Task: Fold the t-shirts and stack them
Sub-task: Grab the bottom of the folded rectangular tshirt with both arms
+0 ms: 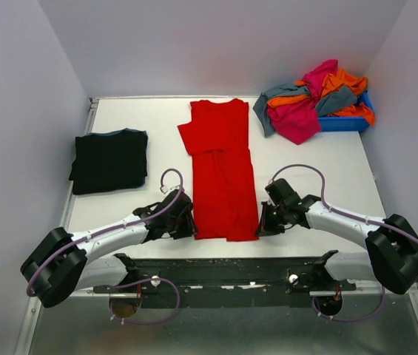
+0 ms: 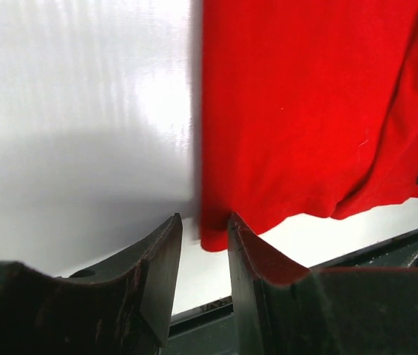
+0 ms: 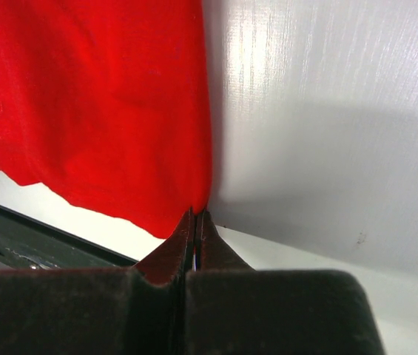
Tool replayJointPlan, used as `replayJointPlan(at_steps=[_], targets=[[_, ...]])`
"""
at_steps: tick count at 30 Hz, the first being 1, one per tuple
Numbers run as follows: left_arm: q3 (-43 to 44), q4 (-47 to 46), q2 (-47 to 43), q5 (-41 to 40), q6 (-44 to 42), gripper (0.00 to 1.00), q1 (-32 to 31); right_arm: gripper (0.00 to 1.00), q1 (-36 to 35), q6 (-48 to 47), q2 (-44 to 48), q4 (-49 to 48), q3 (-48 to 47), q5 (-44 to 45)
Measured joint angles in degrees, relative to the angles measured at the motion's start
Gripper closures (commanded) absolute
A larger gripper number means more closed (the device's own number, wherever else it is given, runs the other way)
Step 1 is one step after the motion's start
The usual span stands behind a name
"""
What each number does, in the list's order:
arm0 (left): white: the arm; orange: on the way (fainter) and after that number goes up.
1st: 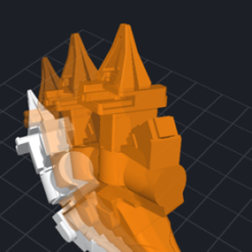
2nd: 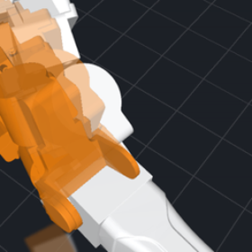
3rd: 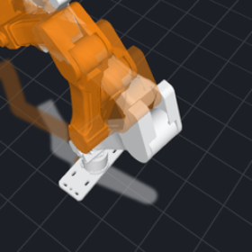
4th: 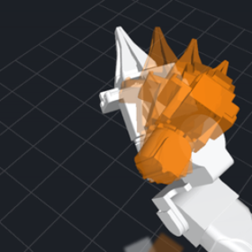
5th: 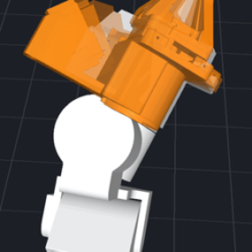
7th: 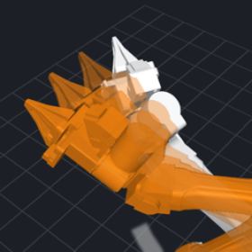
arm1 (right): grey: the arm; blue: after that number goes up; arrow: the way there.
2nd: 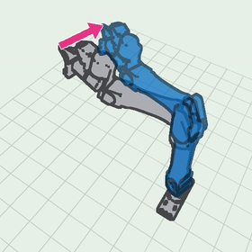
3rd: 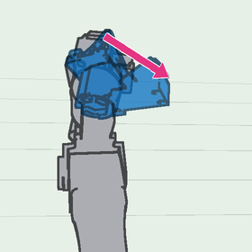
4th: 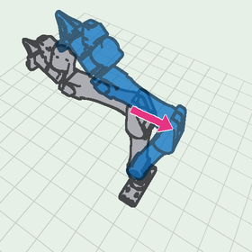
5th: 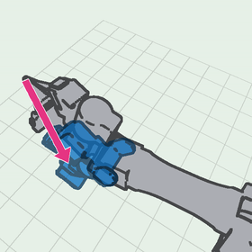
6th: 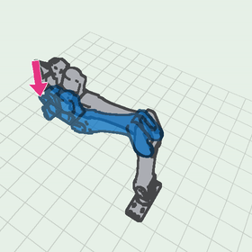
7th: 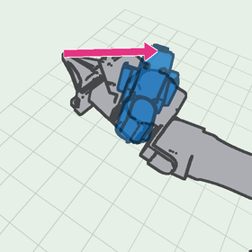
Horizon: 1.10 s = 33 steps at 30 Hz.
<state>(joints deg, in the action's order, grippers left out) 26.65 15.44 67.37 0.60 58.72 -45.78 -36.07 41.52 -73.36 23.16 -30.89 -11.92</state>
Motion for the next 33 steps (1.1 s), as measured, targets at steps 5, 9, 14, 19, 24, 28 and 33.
replayJointPlan(at_steps=[5, 9, 14, 19, 24, 28, 33], targets=[[-0.5, 2.5, -2.0, -1.1, 0.5, 0.6, 0.0, 0.99, 0.0, 0.0, 0.0, 0.0, 0.0, 0.0], [-1.0, 2.0, -1.9, -1.4, 1.0, 0.64, 0.0, 0.99, 0.0, 0.0, 0.0, -0.2, 0.1, 0.0], [-0.7, -2.5, 1.1, -0.5, 1.6, 0.72, 0.0, 0.99, 0.0, 0.0, 0.0, -0.3, 0.1, -0.3], [-1.0, -5.0, 2.4, 0.7, 2.1, 1.0, -0.1, 0.99, 0.0, 0.0, 0.0, -0.3, 0.1, -0.8], [-1.0, -2.2, 0.6, 0.8, 1.9, 1.0, -0.2, 0.99, -0.3, 0.0, 1.9, 1.5, -0.1, -0.8], [1.1, 4.3, -3.1, 0.7, 1.0, 1.0, -0.2, 0.99, -0.3, -0.3, 4.3, 5.2, -3.3, -0.8], [6.7, 6.7, -5.0, 1.2, -1.4, 1.0, 2.7, 0.99, 0.2, -1.3, 4.2, 6.9, -11.2, -1.4]])
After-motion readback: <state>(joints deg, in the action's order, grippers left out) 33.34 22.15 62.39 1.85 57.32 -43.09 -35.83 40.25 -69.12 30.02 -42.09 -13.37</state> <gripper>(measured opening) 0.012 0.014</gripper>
